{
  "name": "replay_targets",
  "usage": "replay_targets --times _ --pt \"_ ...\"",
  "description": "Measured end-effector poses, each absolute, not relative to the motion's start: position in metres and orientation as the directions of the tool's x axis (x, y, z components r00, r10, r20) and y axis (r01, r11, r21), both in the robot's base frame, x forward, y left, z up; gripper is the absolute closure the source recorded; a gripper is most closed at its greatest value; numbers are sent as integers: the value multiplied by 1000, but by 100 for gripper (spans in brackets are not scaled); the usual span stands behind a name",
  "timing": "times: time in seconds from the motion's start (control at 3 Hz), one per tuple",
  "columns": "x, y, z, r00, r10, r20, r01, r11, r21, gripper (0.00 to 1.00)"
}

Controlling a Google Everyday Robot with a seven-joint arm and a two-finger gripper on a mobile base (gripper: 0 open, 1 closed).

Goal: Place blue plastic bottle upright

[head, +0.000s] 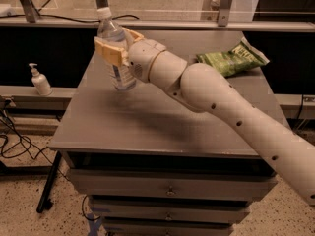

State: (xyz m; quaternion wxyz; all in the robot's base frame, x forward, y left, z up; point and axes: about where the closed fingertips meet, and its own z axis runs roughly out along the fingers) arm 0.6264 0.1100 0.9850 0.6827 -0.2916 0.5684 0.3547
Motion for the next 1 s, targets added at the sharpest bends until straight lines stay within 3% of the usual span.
replay_targets --times 1.0 --pt "615 143 982 133 199 -971 -833 554 0 100"
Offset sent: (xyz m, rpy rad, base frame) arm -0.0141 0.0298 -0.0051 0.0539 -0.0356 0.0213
